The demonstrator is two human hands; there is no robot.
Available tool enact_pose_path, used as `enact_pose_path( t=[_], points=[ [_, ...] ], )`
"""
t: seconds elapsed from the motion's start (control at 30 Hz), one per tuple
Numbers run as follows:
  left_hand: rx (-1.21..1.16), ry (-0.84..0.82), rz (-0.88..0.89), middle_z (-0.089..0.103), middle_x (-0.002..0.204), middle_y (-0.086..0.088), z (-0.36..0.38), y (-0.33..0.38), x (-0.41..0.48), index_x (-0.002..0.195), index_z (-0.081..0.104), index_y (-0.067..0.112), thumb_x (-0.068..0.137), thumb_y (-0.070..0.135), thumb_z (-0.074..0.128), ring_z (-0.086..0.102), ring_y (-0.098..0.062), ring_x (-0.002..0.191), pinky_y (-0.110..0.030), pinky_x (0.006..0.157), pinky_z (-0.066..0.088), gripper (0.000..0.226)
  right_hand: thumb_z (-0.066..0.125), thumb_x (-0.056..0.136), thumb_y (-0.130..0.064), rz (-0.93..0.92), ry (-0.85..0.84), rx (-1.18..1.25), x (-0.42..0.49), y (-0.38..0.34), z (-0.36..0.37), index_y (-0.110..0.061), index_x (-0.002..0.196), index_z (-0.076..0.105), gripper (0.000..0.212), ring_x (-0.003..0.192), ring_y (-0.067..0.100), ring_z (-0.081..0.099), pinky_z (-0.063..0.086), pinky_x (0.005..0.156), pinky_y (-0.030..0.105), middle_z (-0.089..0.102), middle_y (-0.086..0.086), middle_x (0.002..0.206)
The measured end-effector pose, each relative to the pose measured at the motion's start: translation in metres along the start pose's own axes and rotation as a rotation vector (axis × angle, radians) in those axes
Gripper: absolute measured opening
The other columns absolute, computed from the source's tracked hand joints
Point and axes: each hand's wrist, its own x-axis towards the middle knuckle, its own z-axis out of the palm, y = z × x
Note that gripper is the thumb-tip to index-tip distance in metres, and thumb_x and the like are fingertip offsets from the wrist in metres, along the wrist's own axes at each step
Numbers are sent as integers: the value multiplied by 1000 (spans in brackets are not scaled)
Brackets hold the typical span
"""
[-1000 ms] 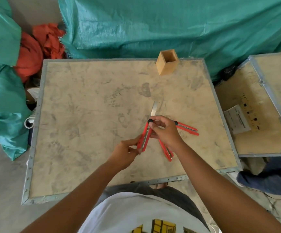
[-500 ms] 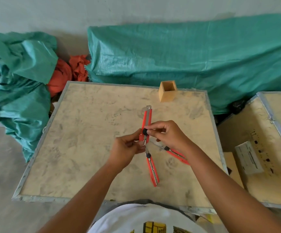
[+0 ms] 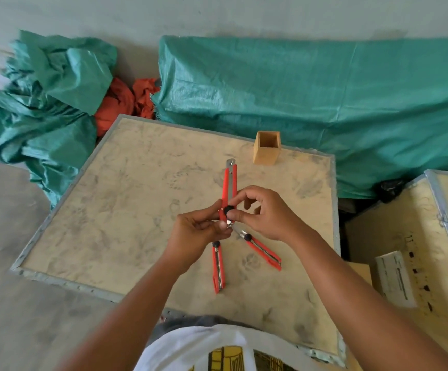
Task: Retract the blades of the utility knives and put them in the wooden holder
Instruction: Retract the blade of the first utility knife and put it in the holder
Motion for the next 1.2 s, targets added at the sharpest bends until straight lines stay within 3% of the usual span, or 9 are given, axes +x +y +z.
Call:
enact_pose_path(
  t=[0.2,0.37,0.5,0.7,0.83,0.97,1.1,1.2],
  points=[
    [-1,-42,21,79,104,-7,-17,5,-3,116,70,21,83,-10,68,76,-25,92,-40,84,62,45,81,84,-30,-36,12,46,-4,-11,13,-39,101,75,20,93,13,62,54,79,27,71,-18,105],
    [25,-118,47,78,105,-8,-38,14,2,123,66,15,82,-12,69,75,-23,90,-39,83,62,49,86,78,-32,-26,146,36,-3,-27,29,-36,91,74,18,90,13,62,47,73,21,71,-17,97],
    [14,-156,69,79,103,-7,-51,21,7,119,69,17,82,-10,69,75,-21,91,-39,84,62,47,82,83,-29,-5,142,76,-2,-35,35,-36,111,76,30,93,12,61,52,74,23,71,-20,109],
    [41,-224,63,78,104,-9,-57,23,21,123,67,16,82,-10,70,75,-24,92,-40,85,62,48,85,80,-28,9,286,66,-2,-42,43,-37,90,75,17,92,15,63,49,69,21,71,-15,99],
    [83,-274,54,76,108,-14,-55,22,36,128,64,7,81,-9,71,74,-34,96,-44,86,61,50,84,81,-29,58,317,120,-1,-35,38,-36,93,75,17,94,11,67,55,77,25,74,-14,101],
    [145,-327,70,77,106,-13,-39,25,57,131,62,6,80,-9,72,75,-30,95,-38,82,62,53,74,91,-19,67,372,205,7,-21,19,-30,113,75,23,100,12,72,59,90,29,75,-12,108],
    [231,-336,84,79,103,-8,-15,30,95,130,63,12,82,-7,72,74,-34,87,-37,82,63,52,71,93,-9,102,416,217,25,-9,-13,-25,116,76,28,93,13,73,64,74,28,72,-14,106],
    [281,-329,83,78,104,-7,6,37,132,129,64,13,82,-6,72,74,-27,80,-41,82,63,51,73,92,-8,105,456,233,46,4,-41,-24,117,76,30,88,10,73,62,69,24,73,-9,106]
  ],
)
